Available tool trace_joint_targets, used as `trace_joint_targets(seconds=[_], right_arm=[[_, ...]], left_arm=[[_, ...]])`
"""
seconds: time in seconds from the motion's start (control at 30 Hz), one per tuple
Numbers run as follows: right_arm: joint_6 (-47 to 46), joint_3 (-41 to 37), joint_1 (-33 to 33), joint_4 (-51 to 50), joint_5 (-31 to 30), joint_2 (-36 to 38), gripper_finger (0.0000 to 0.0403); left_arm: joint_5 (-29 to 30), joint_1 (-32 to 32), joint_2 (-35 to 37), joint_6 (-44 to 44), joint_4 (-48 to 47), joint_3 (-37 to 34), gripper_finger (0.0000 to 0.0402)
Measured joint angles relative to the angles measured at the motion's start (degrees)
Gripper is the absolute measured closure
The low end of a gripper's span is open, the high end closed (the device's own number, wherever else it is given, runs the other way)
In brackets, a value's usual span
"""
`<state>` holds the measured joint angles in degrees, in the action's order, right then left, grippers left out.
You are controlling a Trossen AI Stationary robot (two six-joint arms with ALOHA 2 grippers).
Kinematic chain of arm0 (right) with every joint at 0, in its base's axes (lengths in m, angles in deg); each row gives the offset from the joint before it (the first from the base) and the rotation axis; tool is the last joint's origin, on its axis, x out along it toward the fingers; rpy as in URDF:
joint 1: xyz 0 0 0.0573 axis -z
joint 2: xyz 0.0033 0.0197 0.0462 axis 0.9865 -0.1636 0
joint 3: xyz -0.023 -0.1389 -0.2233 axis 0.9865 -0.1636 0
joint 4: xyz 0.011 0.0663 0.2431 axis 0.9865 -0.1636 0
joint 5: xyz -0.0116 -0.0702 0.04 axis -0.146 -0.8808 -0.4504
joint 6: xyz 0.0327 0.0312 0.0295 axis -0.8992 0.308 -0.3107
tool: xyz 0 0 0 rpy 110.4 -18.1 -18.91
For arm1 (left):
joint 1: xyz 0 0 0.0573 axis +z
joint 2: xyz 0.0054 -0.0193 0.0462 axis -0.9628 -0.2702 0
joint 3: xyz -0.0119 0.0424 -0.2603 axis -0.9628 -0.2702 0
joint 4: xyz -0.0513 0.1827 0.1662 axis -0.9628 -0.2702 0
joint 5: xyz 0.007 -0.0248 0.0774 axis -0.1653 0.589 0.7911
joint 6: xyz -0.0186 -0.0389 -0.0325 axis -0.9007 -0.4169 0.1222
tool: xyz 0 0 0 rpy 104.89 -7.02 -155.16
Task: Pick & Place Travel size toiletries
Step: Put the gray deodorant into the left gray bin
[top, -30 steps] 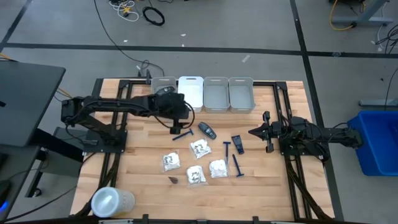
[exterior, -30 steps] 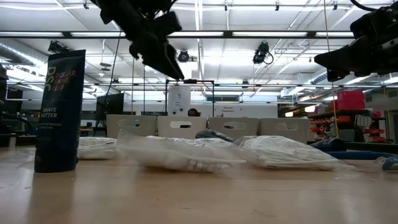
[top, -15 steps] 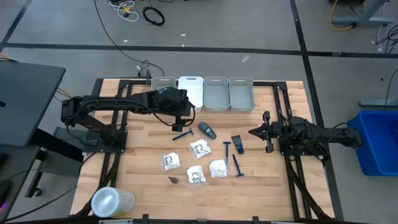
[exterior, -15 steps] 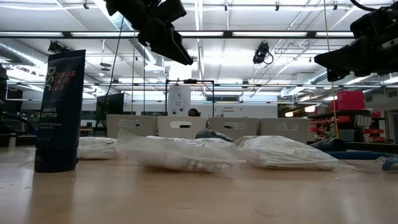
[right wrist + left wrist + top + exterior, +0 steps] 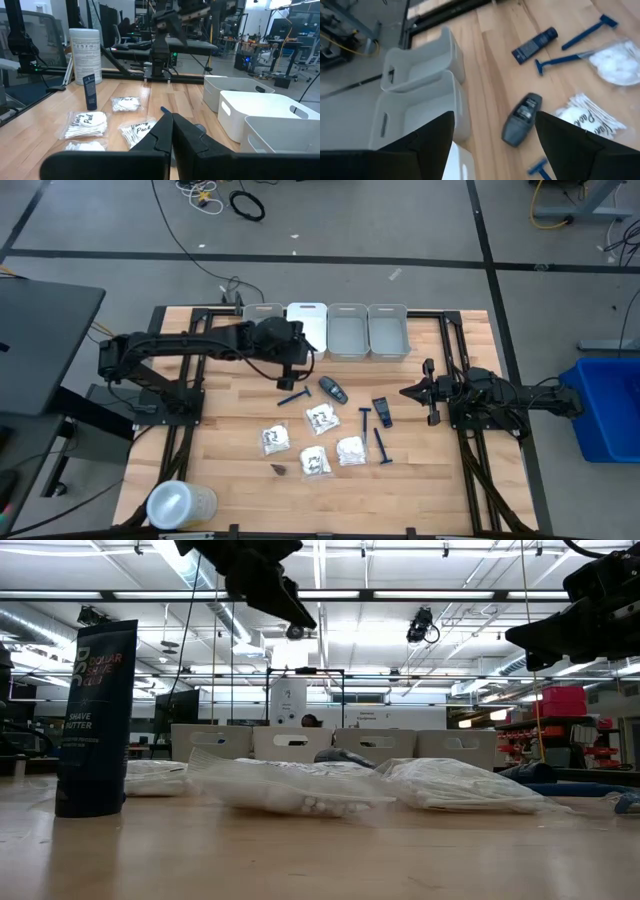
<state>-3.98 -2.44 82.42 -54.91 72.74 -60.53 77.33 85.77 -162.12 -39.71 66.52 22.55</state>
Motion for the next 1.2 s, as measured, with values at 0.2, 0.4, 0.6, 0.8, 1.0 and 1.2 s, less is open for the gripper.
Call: trace_joint_targets(seconds=[0.2,0.4,0.6,0.8,1.0,1.2], right_arm=[[0.0,0.0,0.0,0.0,0.0,0.0,0.0389],[0.0,0.0,0.0,0.0,-0.1,0.0,0.0389],[0.0,0.0,0.0,0.1,0.0,-0.3,0.0389],[0.0,0.0,0.0,0.0,0.0,-0.4,0.0389],[0.0,0.0,0.0,0.0,0.0,-0.4,0.0389],[0.0,0.0,0.0,0.0,0.0,-0.4,0.0389]], left_arm=[[-0.1,0.0,-1.0,2.4,-1.2,5.1,0.0119],[-2.0,0.8,-3.7,2.7,-6.6,11.4,0.0119],[-3.0,1.3,-6.9,5.6,-9.3,16.3,0.0119],[-7.4,1.3,-9.4,6.1,-9.4,17.5,0.0119],[-17.8,1.5,-12.6,7.5,-9.0,17.5,0.0119],[-20.7,1.8,-16.2,10.4,-8.2,17.5,0.0119]])
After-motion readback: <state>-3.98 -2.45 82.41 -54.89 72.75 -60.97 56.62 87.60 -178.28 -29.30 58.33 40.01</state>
